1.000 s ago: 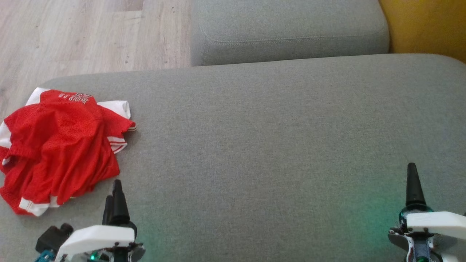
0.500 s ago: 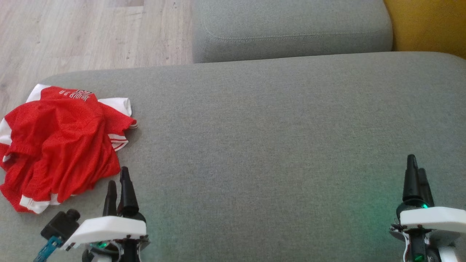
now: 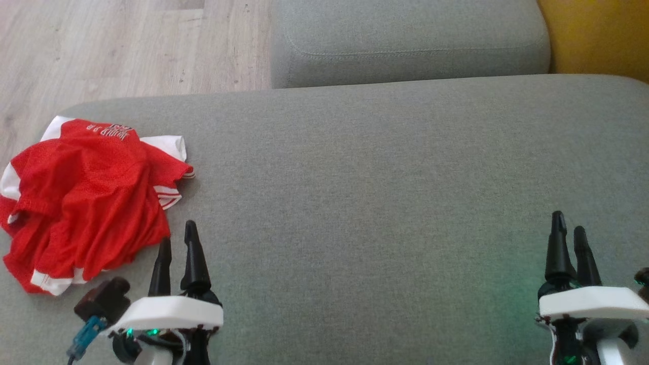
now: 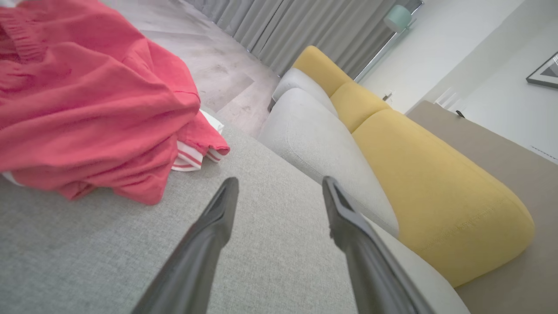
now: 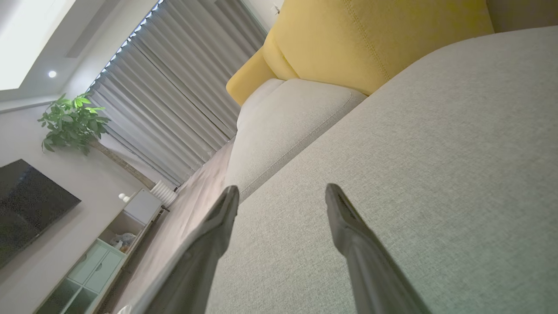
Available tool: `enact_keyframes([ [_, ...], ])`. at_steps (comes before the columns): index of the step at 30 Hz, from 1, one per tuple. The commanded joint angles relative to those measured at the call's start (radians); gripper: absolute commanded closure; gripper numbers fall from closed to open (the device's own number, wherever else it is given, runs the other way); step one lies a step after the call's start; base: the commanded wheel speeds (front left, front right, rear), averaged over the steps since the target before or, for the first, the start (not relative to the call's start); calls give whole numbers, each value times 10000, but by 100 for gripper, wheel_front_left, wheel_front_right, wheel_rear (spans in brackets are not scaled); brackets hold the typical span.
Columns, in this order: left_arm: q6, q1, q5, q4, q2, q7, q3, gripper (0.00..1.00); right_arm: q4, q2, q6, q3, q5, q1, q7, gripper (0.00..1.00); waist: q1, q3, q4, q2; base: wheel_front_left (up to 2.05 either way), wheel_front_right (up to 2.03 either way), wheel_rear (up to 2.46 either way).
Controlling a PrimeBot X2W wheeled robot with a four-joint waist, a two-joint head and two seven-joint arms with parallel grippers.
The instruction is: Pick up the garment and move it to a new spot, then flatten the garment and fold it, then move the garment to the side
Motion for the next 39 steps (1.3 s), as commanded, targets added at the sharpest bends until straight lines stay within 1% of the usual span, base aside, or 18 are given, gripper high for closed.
enact_keyframes([
  [1, 77, -533, 312, -413, 73, -140, 89, 0, -357, -109, 50, 180, -308, -310, -157, 0, 0, -11, 14, 0, 0, 0, 0],
  [18, 523, -584, 2396, -300, 84, -645, -334, 0, -347, -124, 61, 640, -2324, -249, -658, 0, 0, -237, 146, 0, 0, 0, 0],
  [23, 574, -575, 2826, -182, 86, -763, -454, 0, -332, -128, 64, 702, -2751, -216, -776, 0, 0, -314, 180, 0, 0, 0, 0],
  [39, 801, -695, 4789, 113, 96, -1238, -910, 0, -260, -142, 74, 924, -4683, -166, -1248, 0, 0, -525, 233, 0, 0, 0, 0],
])
